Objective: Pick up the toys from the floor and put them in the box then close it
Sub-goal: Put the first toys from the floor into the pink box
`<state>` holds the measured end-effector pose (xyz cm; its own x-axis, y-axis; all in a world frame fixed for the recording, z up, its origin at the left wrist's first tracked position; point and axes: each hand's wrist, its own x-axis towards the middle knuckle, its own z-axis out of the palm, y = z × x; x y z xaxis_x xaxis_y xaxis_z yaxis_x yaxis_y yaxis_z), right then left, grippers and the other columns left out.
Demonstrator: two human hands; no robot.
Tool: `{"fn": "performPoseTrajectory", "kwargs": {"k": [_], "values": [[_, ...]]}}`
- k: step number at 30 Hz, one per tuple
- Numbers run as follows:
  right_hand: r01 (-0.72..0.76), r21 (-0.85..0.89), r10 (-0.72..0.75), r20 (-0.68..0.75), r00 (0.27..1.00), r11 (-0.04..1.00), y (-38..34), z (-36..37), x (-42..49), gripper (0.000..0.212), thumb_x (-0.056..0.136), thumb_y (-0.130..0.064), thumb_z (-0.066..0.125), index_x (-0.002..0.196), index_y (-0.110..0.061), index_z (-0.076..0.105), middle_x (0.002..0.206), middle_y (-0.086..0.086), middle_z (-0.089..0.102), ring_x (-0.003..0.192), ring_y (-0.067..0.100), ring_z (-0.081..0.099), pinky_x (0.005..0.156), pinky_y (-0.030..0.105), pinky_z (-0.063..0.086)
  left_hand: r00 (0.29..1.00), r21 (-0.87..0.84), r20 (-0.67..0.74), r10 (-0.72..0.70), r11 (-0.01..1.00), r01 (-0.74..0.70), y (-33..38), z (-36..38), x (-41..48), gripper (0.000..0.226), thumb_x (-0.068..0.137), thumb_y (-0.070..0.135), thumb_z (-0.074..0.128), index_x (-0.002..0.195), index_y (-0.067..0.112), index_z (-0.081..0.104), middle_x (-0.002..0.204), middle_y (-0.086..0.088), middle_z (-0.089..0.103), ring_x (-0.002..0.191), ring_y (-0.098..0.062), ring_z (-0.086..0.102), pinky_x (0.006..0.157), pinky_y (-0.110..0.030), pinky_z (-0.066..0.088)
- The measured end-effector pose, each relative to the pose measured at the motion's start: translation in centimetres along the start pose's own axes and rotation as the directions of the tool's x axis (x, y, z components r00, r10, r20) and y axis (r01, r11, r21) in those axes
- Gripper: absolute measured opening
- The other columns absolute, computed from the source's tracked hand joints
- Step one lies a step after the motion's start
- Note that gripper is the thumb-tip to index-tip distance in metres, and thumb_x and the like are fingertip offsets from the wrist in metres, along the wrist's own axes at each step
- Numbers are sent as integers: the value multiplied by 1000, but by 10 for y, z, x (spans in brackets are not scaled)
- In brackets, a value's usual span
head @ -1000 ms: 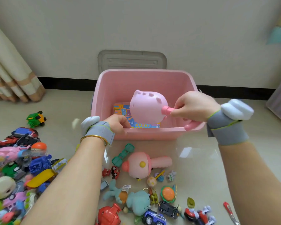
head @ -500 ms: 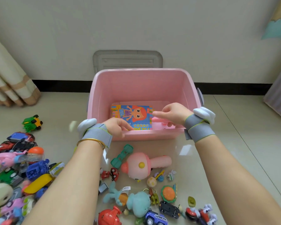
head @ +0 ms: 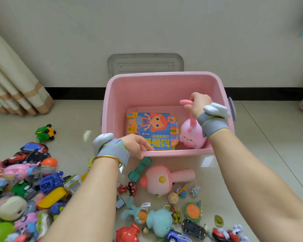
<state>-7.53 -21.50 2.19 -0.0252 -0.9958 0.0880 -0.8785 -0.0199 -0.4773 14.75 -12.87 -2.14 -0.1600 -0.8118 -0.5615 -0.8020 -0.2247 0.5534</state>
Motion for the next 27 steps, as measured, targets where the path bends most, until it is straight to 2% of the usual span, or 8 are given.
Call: {"fn": "performPoseTrajectory", "kwargs": {"k": [3, 5, 8, 10, 18, 21, 24, 27], "values": [[-95, -64, 93, -40, 995, 993, 2, 10, 3, 30, 91, -36, 57, 111, -14, 60, 124, 15, 53, 98, 39, 61, 86, 38, 47, 1000, 8, 25, 13, 1000, -13, -2, 4, -4, 45, 82, -6, 61, 113, 26, 69, 93, 9, 55, 92, -13, 54, 87, -23, 45], [-137, 85, 144, -87, 986, 987, 0, 15, 6, 37, 90, -26, 59, 124, -14, 52, 131, 15, 45, 99, 36, 58, 89, 37, 44, 999, 24, 28, 28, 999, -29, -2, 4, -5, 45, 83, -6, 61, 117, 23, 67, 96, 5, 53, 93, -13, 52, 86, -22, 44], [-200, 326, 233, -67, 970, 924, 0, 21, 10, 63, 89, -6, 52, 145, -16, 27, 145, 15, 30, 121, 34, 48, 101, 33, 36, 999, 30, 32, 32, 999, -33, 0, 2, -4, 47, 83, -7, 59, 118, 22, 66, 102, 3, 54, 95, -14, 53, 92, -26, 46], [-241, 337, 262, -16, 965, 910, 4, 25, 11, 72, 88, 0, 48, 150, -17, 15, 149, 16, 25, 129, 35, 42, 106, 34, 33, 999, 32, 33, 36, 999, -37, 2, 1, -3, 47, 83, -8, 58, 118, 22, 67, 105, 1, 56, 95, -15, 54, 95, -27, 46], [-328, 82, 323, 70, 944, 941, 24, 42, 4, 41, 92, -2, 42, 133, -4, 41, 138, 21, 44, 125, 39, 47, 101, 39, 38, 999, 55, -47, 28, 998, -26, 9, -6, 2, 46, 84, -8, 57, 119, 21, 66, 100, 4, 52, 91, -14, 50, 79, -21, 42], [-150, 193, 145, 42, 989, 970, 12, 42, -3, 33, 89, 5, 41, 113, -10, 58, 119, 15, 60, 112, 34, 57, 90, 33, 45, 993, 78, -114, 27, 997, -18, 15, -9, 3, 44, 84, -7, 55, 116, 22, 67, 101, 3, 54, 89, -15, 51, 76, -22, 45], [37, 397, -37, -8, 999, 917, -12, 28, -29, 37, 73, 12, 34, 69, -16, 57, 75, 7, 62, 74, 29, 68, 67, 37, 55, 988, 67, -151, 24, 998, -13, 18, -11, 6, 46, 84, -9, 54, 117, 20, 66, 105, -1, 53, 90, -17, 52, 79, -24, 44], [80, 501, -223, 233, 947, 862, -28, 11, -71, 36, 68, 13, 35, 53, -13, 54, 47, 3, 55, 38, 16, 57, 44, 27, 47, 989, 89, -144, 21, 996, -8, 20, -13, 6, 47, 84, -10, 53, 120, 19, 65, 107, 0, 52, 91, -17, 50, 77, -23, 41]]}}
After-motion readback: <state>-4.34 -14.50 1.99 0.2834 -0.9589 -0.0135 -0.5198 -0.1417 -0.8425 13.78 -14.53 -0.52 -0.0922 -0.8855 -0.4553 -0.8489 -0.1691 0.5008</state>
